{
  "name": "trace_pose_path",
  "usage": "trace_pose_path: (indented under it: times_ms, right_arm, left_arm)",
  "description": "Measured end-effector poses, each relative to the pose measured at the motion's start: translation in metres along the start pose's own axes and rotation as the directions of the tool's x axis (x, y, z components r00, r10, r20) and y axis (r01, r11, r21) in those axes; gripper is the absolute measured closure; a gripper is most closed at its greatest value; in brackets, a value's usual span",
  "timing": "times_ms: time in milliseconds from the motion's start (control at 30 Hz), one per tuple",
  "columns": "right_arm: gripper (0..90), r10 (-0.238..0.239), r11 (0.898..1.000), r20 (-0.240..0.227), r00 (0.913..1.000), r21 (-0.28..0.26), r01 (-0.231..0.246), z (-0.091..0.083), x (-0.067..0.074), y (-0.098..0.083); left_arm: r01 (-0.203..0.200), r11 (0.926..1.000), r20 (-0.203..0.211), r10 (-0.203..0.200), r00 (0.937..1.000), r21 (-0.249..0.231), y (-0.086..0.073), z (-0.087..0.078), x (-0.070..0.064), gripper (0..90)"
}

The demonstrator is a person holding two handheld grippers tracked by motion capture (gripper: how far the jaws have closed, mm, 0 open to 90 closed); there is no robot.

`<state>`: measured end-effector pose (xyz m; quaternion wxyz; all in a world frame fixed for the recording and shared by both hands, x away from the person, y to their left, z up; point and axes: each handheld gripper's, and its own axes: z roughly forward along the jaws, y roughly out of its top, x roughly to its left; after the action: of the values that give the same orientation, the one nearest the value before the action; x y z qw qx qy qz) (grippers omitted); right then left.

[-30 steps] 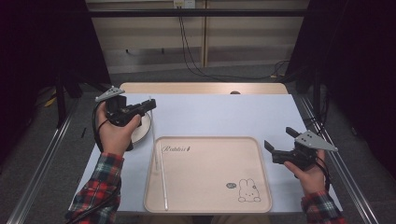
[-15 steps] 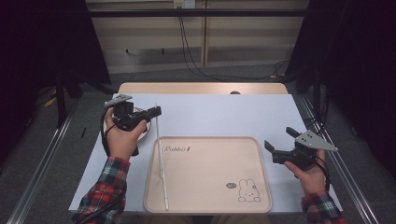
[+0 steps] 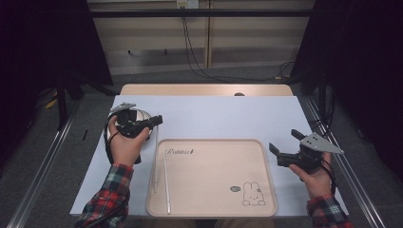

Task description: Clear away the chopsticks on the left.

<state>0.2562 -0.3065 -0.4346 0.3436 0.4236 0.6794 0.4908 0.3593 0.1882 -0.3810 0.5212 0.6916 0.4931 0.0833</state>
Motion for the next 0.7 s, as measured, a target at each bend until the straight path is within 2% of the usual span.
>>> trace_pose_path:
  times_ms: [233,267,333,700]
  right_arm:
    - [4.1,-0.001,1.0,-0.005,1.0,0.003,0.001,0.0,0.0,0.0]
    - [4.0,-0.001,1.0,-0.004,1.0,0.003,0.001,0.0,0.0,0.0]
    - [4.0,-0.002,1.0,-0.002,1.0,0.003,0.002,0.0,0.001,0.0]
    - [4.1,-0.001,1.0,0.0,1.0,0.003,0.001,0.0,0.0,0.0]
  left_arm:
    - [0.007,0.9994,-0.038,-0.006,0.9993,0.033,-0.017,0.006,0.004,86.5]
    - [0.021,0.9991,-0.046,-0.019,0.9988,0.037,-0.02,0.007,0.004,86.4]
    - [0.014,0.9984,-0.063,-0.01,0.998,0.055,-0.024,0.008,0.004,86.1]
    - [0.035,0.9945,-0.096,-0.026,0.9951,0.099,-0.046,0.018,0.007,84.8]
